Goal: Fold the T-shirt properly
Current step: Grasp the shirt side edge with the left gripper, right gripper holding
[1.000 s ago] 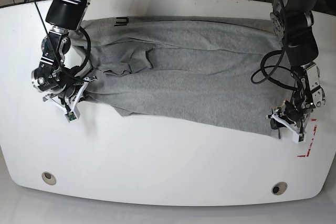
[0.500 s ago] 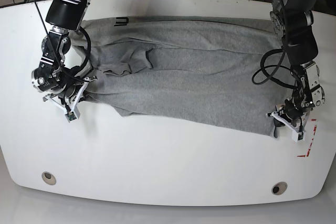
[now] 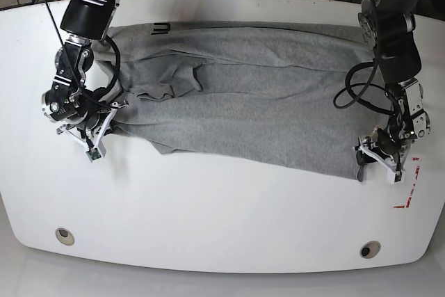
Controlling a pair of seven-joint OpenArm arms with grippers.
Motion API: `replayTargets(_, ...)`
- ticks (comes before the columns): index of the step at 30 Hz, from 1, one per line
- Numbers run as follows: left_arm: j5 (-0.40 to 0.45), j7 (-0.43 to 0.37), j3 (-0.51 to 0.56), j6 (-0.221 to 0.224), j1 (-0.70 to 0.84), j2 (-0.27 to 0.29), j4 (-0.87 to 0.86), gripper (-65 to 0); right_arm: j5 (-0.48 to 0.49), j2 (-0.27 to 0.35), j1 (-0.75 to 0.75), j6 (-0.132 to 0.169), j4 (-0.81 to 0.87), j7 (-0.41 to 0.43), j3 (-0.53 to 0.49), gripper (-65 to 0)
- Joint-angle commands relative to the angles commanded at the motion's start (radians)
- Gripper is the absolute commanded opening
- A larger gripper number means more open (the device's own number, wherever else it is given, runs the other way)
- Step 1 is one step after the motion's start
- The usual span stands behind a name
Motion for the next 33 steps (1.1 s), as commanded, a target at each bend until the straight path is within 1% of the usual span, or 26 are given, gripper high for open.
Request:
replayTargets(8, 0.075, -0.005, 0.000, 0.000, 0.000, -0.003, 0.000, -31.4, 0.000, 0.000, 0.000, 0.000, -0.003, 0.000, 0.000, -65.0)
replayTargets(11, 0.080, -0.005, 0.000, 0.000, 0.000, -0.005, -0.009, -31.2, 0.000, 0.000, 0.000, 0.000, -0.003, 0.000, 0.000, -65.0)
replayTargets(15, 0.078, -0.008, 0.002, 0.000, -0.008, -0.006, -0.071, -31.2, 0.000, -0.011, 0.000, 0.000, -0.003, 0.000, 0.000, -65.0)
replayTargets(21, 0.080, -0.068, 0.002, 0.000, -0.046, -0.012, -0.166, -31.7, 0.000, -0.023, 0.000, 0.000, -0.002, 0.000, -0.002, -65.0)
replayTargets(24, 0.080, -0.074, 0.002, 0.000, -0.064, -0.009, -0.215, -31.8, 0.000, -0.025, 0.000, 0.000, -0.005, 0.000, -0.002, -65.0)
replayTargets(27, 0.080, -0.074, 0.002, 0.000, -0.077, -0.006, -0.221, -32.2, 0.000, -0.025, 0.000, 0.000, -0.005, 0.000, -0.002, -65.0)
replayTargets(29, 0.078, -0.074, 0.002, -0.002, -0.077, -0.005, -0.216, -38.2, 0.000, -0.026, 0.000, 0.000, -0.005, 0.000, -0.002, -65.0)
replayTargets(30, 0.078, -0.074, 0.002, -0.003, -0.077, -0.005, -0.216, -39.9, 0.000, -0.026, 0.000, 0.000, -0.005, 0.000, -0.002, -65.0)
replayTargets(31, 0.078, -0.074, 0.002, -0.003, -0.080, -0.005, -0.216, -46.7, 0.000, -0.026, 0.000, 0.000, -0.005, 0.000, -0.002, -65.0)
replayTargets(33, 0.078, -0.074, 0.002, -0.005, -0.081, -0.005, -0.216, -55.0, 0.000, -0.026, 0.002, 0.000, -0.005, 0.000, -0.002, -65.0)
